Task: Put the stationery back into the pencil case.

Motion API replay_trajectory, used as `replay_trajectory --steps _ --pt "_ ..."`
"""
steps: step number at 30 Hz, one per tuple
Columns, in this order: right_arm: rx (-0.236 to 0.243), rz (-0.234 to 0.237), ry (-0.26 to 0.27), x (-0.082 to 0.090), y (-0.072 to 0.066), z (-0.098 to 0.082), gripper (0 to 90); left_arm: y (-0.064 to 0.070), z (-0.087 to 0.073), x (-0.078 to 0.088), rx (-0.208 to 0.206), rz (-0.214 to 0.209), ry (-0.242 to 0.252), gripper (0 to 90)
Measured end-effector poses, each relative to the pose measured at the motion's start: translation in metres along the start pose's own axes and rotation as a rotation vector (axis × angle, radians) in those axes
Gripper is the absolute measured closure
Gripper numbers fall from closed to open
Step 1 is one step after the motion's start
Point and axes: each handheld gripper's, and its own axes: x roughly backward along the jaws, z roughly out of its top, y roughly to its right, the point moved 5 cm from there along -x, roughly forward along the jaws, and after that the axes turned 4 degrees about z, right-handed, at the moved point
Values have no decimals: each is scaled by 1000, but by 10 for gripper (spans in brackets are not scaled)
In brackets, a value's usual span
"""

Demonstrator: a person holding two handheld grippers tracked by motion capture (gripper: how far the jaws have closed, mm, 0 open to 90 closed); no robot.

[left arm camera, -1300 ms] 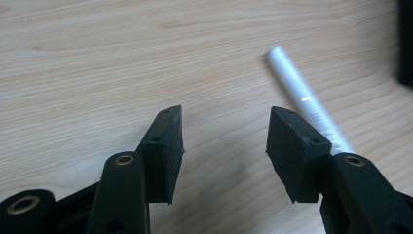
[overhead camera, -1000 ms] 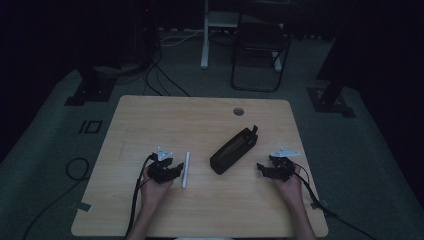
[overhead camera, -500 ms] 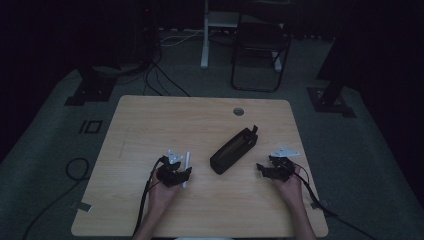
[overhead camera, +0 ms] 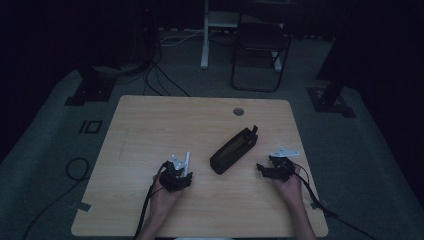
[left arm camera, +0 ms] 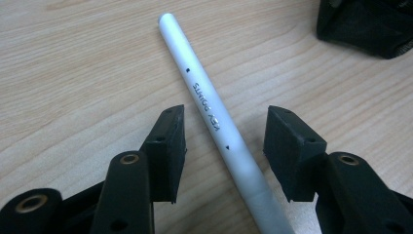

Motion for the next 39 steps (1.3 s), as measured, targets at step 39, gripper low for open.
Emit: replay_trajectory --steps 39 --pt "1 0 0 0 0 0 301 -11 0 3 -24 25 -19 789"
